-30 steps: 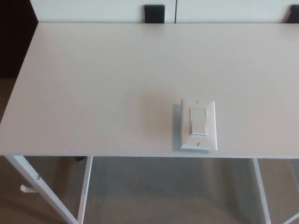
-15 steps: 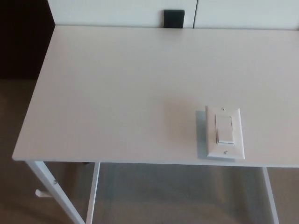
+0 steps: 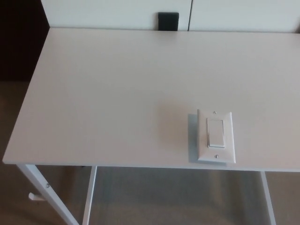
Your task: The robot walk towards a table in front and then clicks the light switch button using the right hand's index finger
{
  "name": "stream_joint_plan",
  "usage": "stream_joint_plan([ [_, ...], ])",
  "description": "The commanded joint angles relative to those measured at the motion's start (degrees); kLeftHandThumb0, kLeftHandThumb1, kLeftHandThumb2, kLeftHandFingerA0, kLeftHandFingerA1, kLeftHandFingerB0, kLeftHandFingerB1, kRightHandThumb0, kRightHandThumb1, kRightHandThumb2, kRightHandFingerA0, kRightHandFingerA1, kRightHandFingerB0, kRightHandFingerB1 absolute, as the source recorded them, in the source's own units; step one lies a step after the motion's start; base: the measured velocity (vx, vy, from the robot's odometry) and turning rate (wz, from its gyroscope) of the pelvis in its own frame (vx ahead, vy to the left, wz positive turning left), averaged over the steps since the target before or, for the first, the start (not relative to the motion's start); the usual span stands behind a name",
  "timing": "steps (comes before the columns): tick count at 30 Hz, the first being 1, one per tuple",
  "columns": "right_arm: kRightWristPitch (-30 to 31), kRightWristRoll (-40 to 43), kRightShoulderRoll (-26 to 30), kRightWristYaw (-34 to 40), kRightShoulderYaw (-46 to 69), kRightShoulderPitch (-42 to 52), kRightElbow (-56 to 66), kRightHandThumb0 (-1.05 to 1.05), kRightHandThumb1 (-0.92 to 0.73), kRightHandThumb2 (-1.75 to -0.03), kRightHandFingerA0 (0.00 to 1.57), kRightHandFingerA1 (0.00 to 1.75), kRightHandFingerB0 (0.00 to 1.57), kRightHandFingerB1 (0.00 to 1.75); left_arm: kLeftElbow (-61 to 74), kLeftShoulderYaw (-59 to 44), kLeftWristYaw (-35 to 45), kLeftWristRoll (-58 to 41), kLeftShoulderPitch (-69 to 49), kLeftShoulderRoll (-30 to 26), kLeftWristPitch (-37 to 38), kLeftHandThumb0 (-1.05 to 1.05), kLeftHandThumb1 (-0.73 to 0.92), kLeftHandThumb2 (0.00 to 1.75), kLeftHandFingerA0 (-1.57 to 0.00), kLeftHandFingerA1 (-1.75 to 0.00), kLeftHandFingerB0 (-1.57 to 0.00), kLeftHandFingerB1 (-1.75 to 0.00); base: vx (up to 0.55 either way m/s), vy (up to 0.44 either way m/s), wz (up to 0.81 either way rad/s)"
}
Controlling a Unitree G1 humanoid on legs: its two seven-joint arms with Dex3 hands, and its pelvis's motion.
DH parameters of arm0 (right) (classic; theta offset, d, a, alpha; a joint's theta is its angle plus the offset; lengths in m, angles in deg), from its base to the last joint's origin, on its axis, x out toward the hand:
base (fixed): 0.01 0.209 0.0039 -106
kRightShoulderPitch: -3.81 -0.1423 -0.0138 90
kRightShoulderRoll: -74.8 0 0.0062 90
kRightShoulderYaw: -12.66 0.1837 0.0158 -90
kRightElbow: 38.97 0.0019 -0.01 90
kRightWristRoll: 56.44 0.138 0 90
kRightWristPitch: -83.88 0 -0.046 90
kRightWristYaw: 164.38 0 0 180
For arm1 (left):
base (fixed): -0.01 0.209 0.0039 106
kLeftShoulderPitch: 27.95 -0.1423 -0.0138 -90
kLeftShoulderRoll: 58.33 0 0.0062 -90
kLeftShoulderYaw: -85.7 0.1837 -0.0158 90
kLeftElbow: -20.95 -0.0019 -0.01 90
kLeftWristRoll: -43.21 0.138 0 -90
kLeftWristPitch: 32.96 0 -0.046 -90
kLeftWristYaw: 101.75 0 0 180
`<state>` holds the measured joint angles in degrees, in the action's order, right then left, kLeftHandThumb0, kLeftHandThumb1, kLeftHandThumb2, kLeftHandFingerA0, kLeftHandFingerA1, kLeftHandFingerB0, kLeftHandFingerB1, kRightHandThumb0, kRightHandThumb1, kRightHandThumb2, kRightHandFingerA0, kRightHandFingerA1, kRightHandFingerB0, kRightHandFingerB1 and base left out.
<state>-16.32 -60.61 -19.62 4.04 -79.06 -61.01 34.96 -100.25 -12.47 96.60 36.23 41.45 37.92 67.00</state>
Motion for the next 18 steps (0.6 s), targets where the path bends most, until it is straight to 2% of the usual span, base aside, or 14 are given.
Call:
stream_joint_plan([
  [1,1.0,0.3,0.0,0.0,-0.1,-0.3,1.2,0.04,-0.73,-0.6,0.29,0.55,0.38,0.48,0.7,-0.4,0.1,-0.2,0.8,-1.2,-1.1,-0.2,0.6,0.58,-0.54,-0.44,-0.36,-0.36,0.0,0.0,0.0],
  [2,1.8,0.6,-0.1,-0.4,-0.3,0.2,3.1,0.06,-0.74,-0.61,0.32,0.56,0.39,0.48,0.4,-0.4,-0.1,-0.1,1.3,-1.1,-1.2,-0.2,0.59,0.57,-0.54,-0.44,-0.37,-0.36,0.0,0.0,0.0],
  [3,2.3,1.0,-0.3,-1.1,-1.0,1.6,5.8,0.04,-0.53,-0.95,0.27,0.61,0.32,0.58,0.3,-0.4,0.1,-0.3,1.4,-1.1,-1.1,-0.2,0.6,0.58,-0.52,-0.45,-0.35,-0.36,0.0,0.0,0.0],
  [5,2.5,1.5,-0.6,-1.9,-1.9,4.4,9.4,0.04,-0.53,-0.95,0.27,0.61,0.32,0.58,0.1,-0.5,0.8,-0.5,0.7,-1.2,-0.8,-0.2,0.6,0.58,-0.52,-0.45,-0.35,-0.36,0.0,0.0,0.0],
  [6,1.9,1.5,-0.1,-3.2,-3.4,7.3,14.1,0.02,-0.76,-0.61,0.29,0.59,0.42,0.5,1.3,-0.7,0.9,-1.0,0.1,-1.2,-2.0,-0.16,0.63,0.58,-0.51,-0.44,-0.35,-0.36,0.0,0.0,0.0],
  [7,2.0,1.5,0.0,-3.3,-3.7,7.7,14.8,0.02,-0.76,-0.61,0.29,0.59,0.42,0.5,1.5,-0.7,0.9,-1.0,0.0,-1.2,-2.2,-0.16,0.63,0.58,-0.51,-0.44,-0.35,-0.36,0.0,0.0,0.0],
  [8,1.7,2.4,1.1,-5.3,-5.4,11.4,22.0,-0.03,-0.65,-0.8,0.23,0.59,0.41,0.58,1.9,-0.7,0.8,-0.7,-0.4,-1.5,-2.2,-0.16,0.64,0.59,-0.52,-0.45,-0.36,-0.36,0.0,0.0,0.0],
  [11,1.9,5.8,3.2,-8.5,-6.9,17.0,32.0,-0.05,-0.65,-0.84,0.24,0.62,0.39,0.58,1.9,-0.6,0.9,-0.2,-1.4,-1.8,-1.8,-0.16,0.64,0.59,-0.53,-0.46,-0.37,-0.37,0.0,0.0,0.0],
  [12,2.1,7.4,4.8,-9.8,-7.6,19.5,38.4,-0.09,-0.65,-0.74,0.3,0.67,0.4,0.53,2.0,-0.5,0.4,0.2,-1.7,-1.9,-2.1,-0.16,0.64,0.59,-0.56,-0.46,-0.37,-0.36,0.0,0.0,0.0],
  [13,2.5,8.4,5.9,-10.6,-7.9,21.2,42.9,-0.14,-0.54,-0.89,0.28,0.65,0.39,0.59,2.1,-0.4,0.3,0.4,-1.9,-2.0,-2.1,-0.16,0.64,0.59,-0.55,-0.45,-0.36,-0.36,0.0,0.0,0.0],
  [15,1.9,10.6,7.4,-11.6,-8.0,22.7,48.8,-0.15,-0.5,-0.93,0.32,0.68,0.4,0.6,2.2,0.3,-2.0,2.7,-2.1,-2.2,-1.5,-0.19,0.61,0.58,-0.58,-0.43,-0.38,-0.36,0.0,0.0,0.0],
  [18,2.4,14.0,9.1,-11.5,-6.1,24.0,59.0,-0.16,-0.45,-1.0,0.37,0.72,0.36,0.61,1.5,1.0,-3.6,4.8,-0.9,-2.9,-0.6,-0.19,0.59,0.57,-0.54,-0.43,-0.37,-0.36,0.0,0.0,0.0],
])
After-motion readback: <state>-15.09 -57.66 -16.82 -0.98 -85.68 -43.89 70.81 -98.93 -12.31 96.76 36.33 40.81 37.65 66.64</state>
